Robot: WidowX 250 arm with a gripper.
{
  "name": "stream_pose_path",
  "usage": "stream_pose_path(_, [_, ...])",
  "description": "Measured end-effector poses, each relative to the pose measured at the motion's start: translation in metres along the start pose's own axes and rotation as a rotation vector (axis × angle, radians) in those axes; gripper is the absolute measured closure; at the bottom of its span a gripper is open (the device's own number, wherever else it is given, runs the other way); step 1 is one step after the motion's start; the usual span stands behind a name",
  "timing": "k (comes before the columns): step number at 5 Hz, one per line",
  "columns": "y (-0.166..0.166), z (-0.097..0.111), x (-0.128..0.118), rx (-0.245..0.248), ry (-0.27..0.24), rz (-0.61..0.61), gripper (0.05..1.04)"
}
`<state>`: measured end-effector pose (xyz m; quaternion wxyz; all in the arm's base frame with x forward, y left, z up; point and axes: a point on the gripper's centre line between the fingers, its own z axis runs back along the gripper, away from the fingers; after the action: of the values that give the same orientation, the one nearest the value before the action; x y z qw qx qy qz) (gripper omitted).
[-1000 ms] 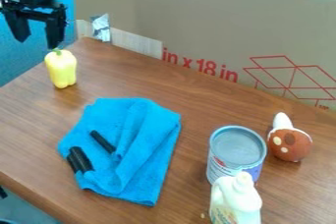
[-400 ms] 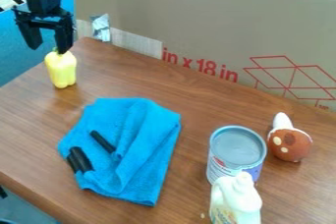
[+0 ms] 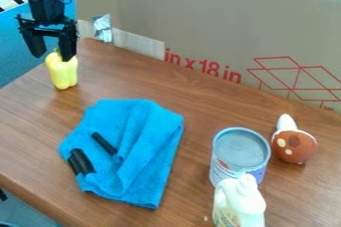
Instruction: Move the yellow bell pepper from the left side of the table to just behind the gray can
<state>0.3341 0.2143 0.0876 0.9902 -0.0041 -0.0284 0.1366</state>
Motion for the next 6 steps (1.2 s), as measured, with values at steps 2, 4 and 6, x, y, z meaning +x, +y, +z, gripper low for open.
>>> stream_pose_path(2, [0.004,-0.002,0.002,0.013,-0.022,0.021,0.385])
stream_pose_path(4, [0.001,0.000,0.003,0.004,-0.031,0.024,0.825])
stream_pose_path(6, [-0.009,0.000,0.002,-0.013,-0.037,0.009,0.962])
